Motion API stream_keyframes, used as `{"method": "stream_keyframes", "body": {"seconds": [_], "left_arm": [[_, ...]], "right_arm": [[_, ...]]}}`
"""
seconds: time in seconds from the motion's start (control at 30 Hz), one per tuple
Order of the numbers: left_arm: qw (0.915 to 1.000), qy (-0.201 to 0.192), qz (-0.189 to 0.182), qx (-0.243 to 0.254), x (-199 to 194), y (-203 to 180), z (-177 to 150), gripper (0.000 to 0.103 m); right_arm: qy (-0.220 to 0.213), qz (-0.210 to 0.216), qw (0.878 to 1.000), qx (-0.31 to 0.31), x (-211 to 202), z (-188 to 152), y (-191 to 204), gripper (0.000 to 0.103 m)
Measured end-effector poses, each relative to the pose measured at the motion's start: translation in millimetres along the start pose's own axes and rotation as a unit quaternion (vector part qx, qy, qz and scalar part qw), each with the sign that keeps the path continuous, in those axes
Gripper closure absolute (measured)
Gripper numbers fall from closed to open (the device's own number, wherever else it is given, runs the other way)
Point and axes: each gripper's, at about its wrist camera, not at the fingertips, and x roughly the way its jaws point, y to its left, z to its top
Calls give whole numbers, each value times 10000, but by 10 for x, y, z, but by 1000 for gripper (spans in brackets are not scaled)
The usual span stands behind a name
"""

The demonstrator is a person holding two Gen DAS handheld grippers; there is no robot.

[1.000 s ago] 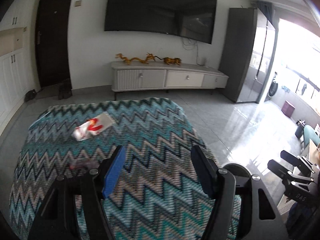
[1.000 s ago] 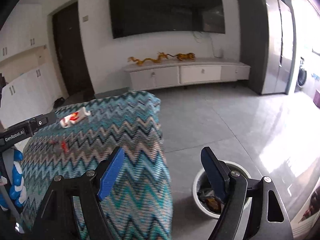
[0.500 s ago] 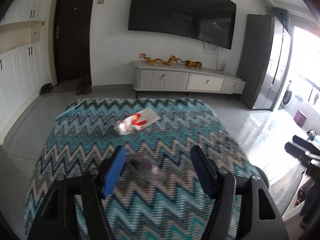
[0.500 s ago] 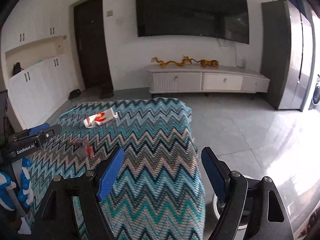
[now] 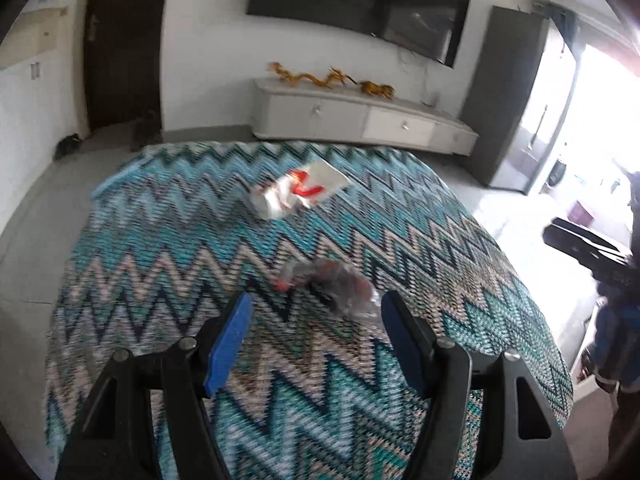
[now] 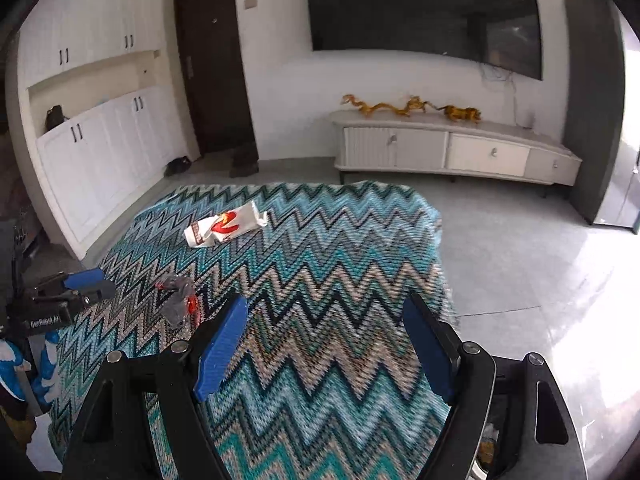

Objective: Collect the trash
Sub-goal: 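Grasp the small clear wrapper with the left tool while the right tool grasps the white-and-red paper bag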

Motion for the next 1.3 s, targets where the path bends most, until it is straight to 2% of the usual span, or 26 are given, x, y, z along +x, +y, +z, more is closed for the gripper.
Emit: {"method": "stream_keyframes", "body": {"seconds": [0.13, 0.47, 0.53, 0.6, 0.73, 0.77, 0.8, 0.83, 0.87, 0.97, 1.07, 1.13, 1.3], "left_arm": [[9997, 235, -85, 13, 294, -72, 42, 37], [9980, 617, 128, -32, 933, 40, 162, 38], [9981, 606, 76, -35, 980, 87, 144, 45], [9984, 557, -7, -109, 970, 140, 136, 58], [9981, 471, -171, -362, 926, 300, 120, 73], [9979, 454, -202, -423, 912, 334, 122, 80], [9976, 436, -218, -481, 901, 365, 121, 94], [9974, 439, -229, -526, 894, 390, 120, 99], [9970, 434, -257, -592, 889, 421, 117, 99], [9962, 393, -337, -697, 878, 473, 117, 99], [9964, 339, -367, -682, 869, 455, 107, 99], [9964, 313, -375, -694, 838, 464, 84, 100], [9957, 256, -367, -816, 742, 513, 52, 102]], "right_arm": [[120, 200, 9997, -99, 295, 87, 83, 24], [382, 700, 9963, -317, 1150, 416, 320, 24], [392, 799, 9952, -403, 1324, 512, 390, 24], [395, 956, 9935, -481, 1508, 619, 475, 24], [438, 1216, 9902, -525, 1827, 777, 607, 24], [462, 1246, 9898, -519, 1931, 810, 636, 24], [489, 1275, 9894, -500, 2013, 829, 652, 24], [512, 1293, 9892, -472, 2084, 840, 663, 24], [539, 1295, 9891, -441, 2153, 852, 668, 25], [613, 1310, 9889, -333, 2353, 878, 663, 33], [692, 1352, 9880, -296, 2495, 904, 650, 55], [714, 1437, 9866, -310, 2530, 894, 655, 78], [533, 1646, 9845, -284, 2362, 854, 617, 89]]}}
